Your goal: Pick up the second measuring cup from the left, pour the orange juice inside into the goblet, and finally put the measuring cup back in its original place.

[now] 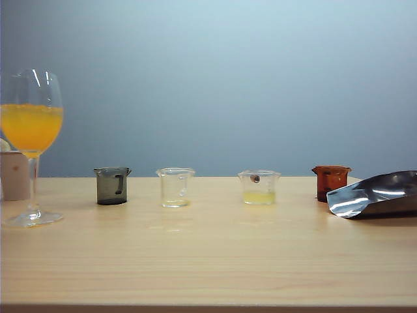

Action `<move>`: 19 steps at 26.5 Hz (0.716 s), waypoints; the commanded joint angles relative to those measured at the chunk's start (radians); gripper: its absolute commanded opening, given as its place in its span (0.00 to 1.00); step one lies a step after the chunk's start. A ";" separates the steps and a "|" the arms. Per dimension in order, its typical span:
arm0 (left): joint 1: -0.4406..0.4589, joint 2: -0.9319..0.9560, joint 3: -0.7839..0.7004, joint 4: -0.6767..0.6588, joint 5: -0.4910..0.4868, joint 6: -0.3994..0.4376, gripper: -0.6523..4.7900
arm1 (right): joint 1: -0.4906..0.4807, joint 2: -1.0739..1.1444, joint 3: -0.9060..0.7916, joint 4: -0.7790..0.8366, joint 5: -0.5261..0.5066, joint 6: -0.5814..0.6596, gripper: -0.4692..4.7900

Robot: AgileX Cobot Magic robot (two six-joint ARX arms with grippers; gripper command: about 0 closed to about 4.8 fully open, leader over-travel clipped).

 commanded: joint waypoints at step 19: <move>0.001 -0.002 -0.073 0.275 0.011 -0.003 0.12 | -0.047 0.123 -0.003 0.205 -0.033 0.005 0.09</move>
